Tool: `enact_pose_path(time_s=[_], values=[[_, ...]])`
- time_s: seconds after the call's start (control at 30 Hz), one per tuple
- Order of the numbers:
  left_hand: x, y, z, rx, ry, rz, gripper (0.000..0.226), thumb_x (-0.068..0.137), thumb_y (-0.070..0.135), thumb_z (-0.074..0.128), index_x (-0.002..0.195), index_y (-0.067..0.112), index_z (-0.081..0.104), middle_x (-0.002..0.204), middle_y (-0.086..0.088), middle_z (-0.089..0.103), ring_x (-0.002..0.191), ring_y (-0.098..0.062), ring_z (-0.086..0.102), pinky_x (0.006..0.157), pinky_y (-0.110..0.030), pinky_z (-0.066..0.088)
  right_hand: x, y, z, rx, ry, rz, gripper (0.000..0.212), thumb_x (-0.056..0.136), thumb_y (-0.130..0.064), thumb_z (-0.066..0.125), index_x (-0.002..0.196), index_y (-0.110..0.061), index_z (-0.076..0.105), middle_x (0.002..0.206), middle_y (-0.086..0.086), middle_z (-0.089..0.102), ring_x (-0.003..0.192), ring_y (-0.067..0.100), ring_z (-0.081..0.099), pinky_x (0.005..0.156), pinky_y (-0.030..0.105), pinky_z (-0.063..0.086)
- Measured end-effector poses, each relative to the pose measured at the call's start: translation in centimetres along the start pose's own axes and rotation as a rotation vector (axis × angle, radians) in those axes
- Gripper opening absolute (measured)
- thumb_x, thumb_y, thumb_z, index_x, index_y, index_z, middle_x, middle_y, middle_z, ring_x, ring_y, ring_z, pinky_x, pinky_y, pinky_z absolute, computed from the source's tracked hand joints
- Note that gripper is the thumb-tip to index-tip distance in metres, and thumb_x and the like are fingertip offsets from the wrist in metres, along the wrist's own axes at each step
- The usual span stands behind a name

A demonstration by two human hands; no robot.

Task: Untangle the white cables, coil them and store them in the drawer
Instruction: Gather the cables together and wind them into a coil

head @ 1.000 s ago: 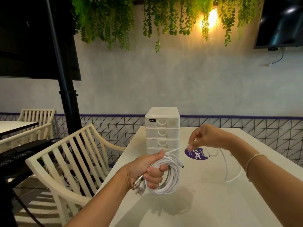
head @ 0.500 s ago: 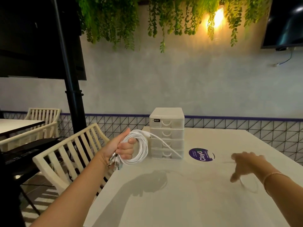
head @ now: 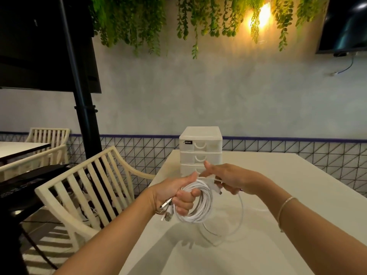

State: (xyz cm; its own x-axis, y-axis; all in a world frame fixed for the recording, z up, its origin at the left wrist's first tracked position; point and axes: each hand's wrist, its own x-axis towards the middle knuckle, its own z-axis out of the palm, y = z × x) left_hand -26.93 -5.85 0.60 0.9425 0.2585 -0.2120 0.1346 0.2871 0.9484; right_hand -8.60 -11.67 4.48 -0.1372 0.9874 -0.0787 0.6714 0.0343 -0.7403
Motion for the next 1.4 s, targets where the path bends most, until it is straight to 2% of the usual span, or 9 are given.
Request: enact_pose_path(time_s=[0.07, 0.17, 0.4, 0.5, 0.7, 0.8, 0.93, 1.1, 1.4], values=[[0.3, -0.4, 0.3, 0.053, -0.048, -0.058, 0.044, 0.071, 0.064, 0.064, 0.064, 0.022, 0.059, 0.037, 0.015, 0.038, 0.031, 0.003, 0.035, 0.040, -0.012, 0.037, -0.5, 0.0, -1.0, -0.052, 0.034, -0.033, 0.047, 0.080, -0.062, 0.049, 0.102, -0.025, 0.069, 0.073, -0.013, 0.063, 0.061, 0.001, 0.050, 0.062, 0.021, 0.048], [1.2, -1.1, 1.3, 0.112, -0.115, -0.125, 0.045, 0.069, 0.065, 0.067, 0.066, 0.021, 0.057, 0.040, 0.016, 0.040, 0.033, 0.003, 0.036, 0.042, -0.012, 0.037, -1.6, -0.8, -2.4, -0.199, 0.044, -0.125, 0.014, 0.082, -0.037, 0.067, 0.074, -0.027, 0.070, 0.059, -0.020, 0.062, 0.064, -0.004, 0.052, 0.066, 0.015, 0.039], [2.3, -0.5, 3.6, 0.215, -0.115, -0.129, 0.051, 0.063, 0.065, 0.070, 0.071, 0.018, 0.052, 0.040, 0.016, 0.039, 0.033, 0.003, 0.035, 0.044, -0.010, 0.037, -1.0, -1.2, 1.2, 0.158, 0.195, -0.256, 0.026, 0.096, -0.027, 0.047, 0.073, -0.018, 0.056, 0.076, 0.001, 0.064, 0.068, 0.011, 0.056, 0.070, 0.025, 0.044], [2.2, -0.3, 4.2, 0.244, -0.094, -0.070, 0.058, 0.064, 0.060, 0.071, 0.075, 0.011, 0.040, 0.040, 0.015, 0.039, 0.033, 0.003, 0.035, 0.044, -0.011, 0.037, -0.6, -0.6, 2.8, 0.190, 0.347, -0.193, 0.031, 0.095, -0.030, 0.049, 0.067, -0.018, 0.053, 0.062, 0.000, 0.062, 0.057, 0.013, 0.056, 0.068, 0.031, 0.048], [1.5, 0.8, 4.3, 0.441, 0.108, 0.042, 0.027, 0.085, 0.018, 0.065, 0.066, 0.013, 0.047, 0.042, 0.011, 0.029, 0.035, -0.003, 0.026, 0.042, -0.015, 0.031, -0.4, 0.7, 2.9, 0.184, 0.554, -0.027, 0.034, 0.091, -0.037, 0.055, 0.061, -0.022, 0.058, 0.062, -0.001, 0.058, 0.067, 0.019, 0.054, 0.077, 0.036, 0.048], [1.7, 0.9, 4.6, 0.521, 0.215, 0.059, 0.034, 0.089, 0.005, 0.060, 0.061, 0.023, 0.060, 0.043, 0.008, 0.033, 0.037, -0.005, 0.030, 0.043, -0.018, 0.034, -0.4, 0.5, 3.1, 0.215, 0.619, 0.016, 0.033, 0.088, -0.036, 0.059, 0.060, -0.019, 0.059, 0.069, 0.006, 0.063, 0.073, 0.023, 0.059, 0.078, 0.037, 0.050], [1.7, 0.9, 4.4, 0.697, 0.428, 0.069, 0.014, 0.079, 0.013, 0.070, 0.074, 0.008, 0.057, 0.045, 0.004, 0.045, 0.042, -0.011, 0.041, 0.051, -0.022, 0.040, 0.0, 0.8, 3.1, 0.334, 0.653, 0.103, 0.034, 0.086, -0.033, 0.063, 0.057, -0.016, 0.061, 0.073, 0.012, 0.067, 0.081, 0.032, 0.066, 0.080, 0.042, 0.053], [1.9, 0.9, 4.9, 0.934, 0.676, 0.124, 0.010, 0.076, 0.020, 0.066, 0.074, 0.014, 0.059, 0.059, 0.000, 0.058, 0.056, -0.015, 0.057, 0.060, -0.032, 0.049, 0.5, 1.3, 2.9, 0.509, 0.609, 0.224, 0.024, 0.083, -0.024, 0.067, 0.072, -0.002, 0.067, 0.080, 0.021, 0.068, 0.074, 0.034, 0.066, 0.069, 0.039, 0.054], [2.8, 0.3, 5.8, 1.140, 0.864, 0.129, 0.039, 0.083, 0.043, 0.065, 0.104, 0.016, 0.048, 0.103, -0.007, 0.063, 0.080, -0.019, 0.057, 0.073, -0.031, 0.048, 1.1, 1.8, 2.1, 0.628, 0.505, 0.324, 0.011, 0.084, -0.010, 0.061, 0.087, 0.001, 0.062, 0.073, 0.014, 0.059, 0.064, 0.026, 0.057, 0.055, 0.027, 0.047]])
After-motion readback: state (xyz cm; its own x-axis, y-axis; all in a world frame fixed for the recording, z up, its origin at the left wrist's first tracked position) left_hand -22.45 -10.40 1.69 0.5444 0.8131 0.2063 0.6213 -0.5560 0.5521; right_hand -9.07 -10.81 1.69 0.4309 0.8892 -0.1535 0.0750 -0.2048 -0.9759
